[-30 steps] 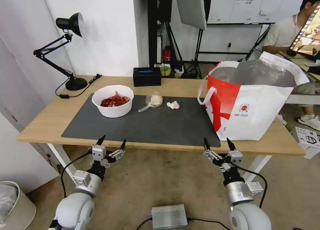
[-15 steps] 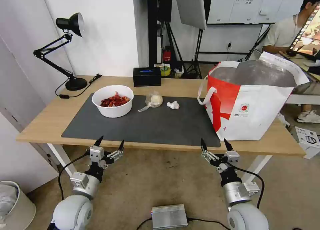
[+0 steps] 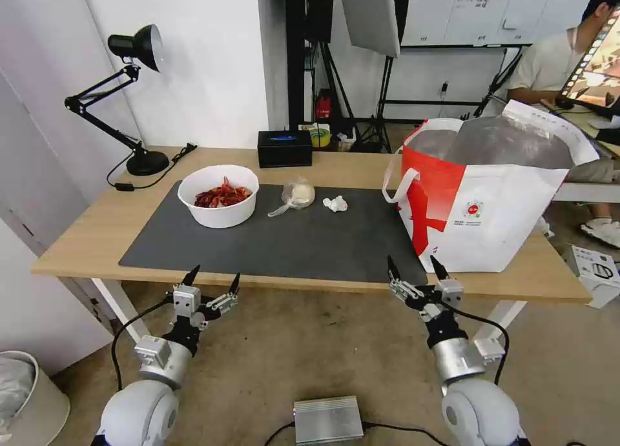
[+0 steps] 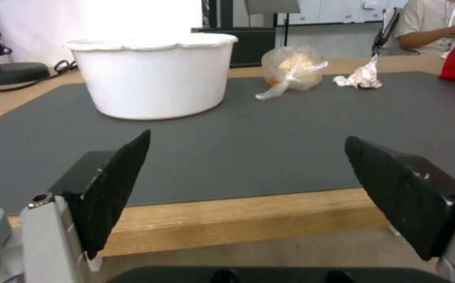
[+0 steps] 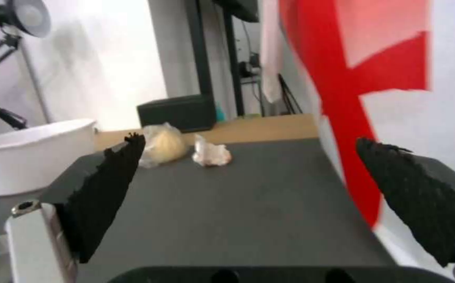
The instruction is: Pick up the trash from the table and place it into the takeout bag.
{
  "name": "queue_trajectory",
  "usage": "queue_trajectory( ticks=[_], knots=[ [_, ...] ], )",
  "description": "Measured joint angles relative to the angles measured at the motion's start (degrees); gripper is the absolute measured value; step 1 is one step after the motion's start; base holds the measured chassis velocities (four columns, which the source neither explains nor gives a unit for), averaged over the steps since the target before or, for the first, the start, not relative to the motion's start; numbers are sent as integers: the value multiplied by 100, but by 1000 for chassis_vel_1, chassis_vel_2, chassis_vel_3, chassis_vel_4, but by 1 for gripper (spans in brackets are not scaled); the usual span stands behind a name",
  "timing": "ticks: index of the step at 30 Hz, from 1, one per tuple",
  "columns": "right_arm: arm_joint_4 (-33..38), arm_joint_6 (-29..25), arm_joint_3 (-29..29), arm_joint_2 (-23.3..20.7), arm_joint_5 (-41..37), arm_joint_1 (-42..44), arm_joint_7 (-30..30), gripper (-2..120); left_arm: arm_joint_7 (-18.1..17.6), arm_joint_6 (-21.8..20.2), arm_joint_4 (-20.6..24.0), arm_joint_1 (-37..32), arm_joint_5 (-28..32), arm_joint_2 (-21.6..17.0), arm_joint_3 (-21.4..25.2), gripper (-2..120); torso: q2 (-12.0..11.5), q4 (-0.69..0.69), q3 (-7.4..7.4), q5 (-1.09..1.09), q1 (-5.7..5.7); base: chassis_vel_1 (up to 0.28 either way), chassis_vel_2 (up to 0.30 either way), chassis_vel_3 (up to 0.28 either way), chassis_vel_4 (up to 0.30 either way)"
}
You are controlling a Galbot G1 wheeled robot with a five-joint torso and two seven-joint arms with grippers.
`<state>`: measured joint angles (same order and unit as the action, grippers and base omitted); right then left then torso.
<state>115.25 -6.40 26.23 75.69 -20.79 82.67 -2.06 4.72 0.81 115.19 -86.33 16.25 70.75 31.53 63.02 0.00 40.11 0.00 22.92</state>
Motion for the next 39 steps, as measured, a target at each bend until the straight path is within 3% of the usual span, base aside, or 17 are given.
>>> queue_trajectory(
  ticks=[15, 29, 39],
  knots=[
    [-946, 325, -965, -337, -434, -1823, 312, 100, -16, -76, 219, -59, -13, 145, 137, 100, 0, 1, 0, -1, 0, 0, 0, 0, 0],
    [-2060, 688, -1320, -299, -665, -3317, 678, 100, -4, -69, 370, -202, 55, 197, 287, 100, 0, 0, 1, 0, 0, 0, 0, 0, 0],
    [-3257, 1056, -1861, 48, -678, -4628, 1005, 100, 6, -51, 367, -194, 64, 285, 330, 100, 0, 1, 0, -1, 0, 0, 0, 0, 0]
  ],
)
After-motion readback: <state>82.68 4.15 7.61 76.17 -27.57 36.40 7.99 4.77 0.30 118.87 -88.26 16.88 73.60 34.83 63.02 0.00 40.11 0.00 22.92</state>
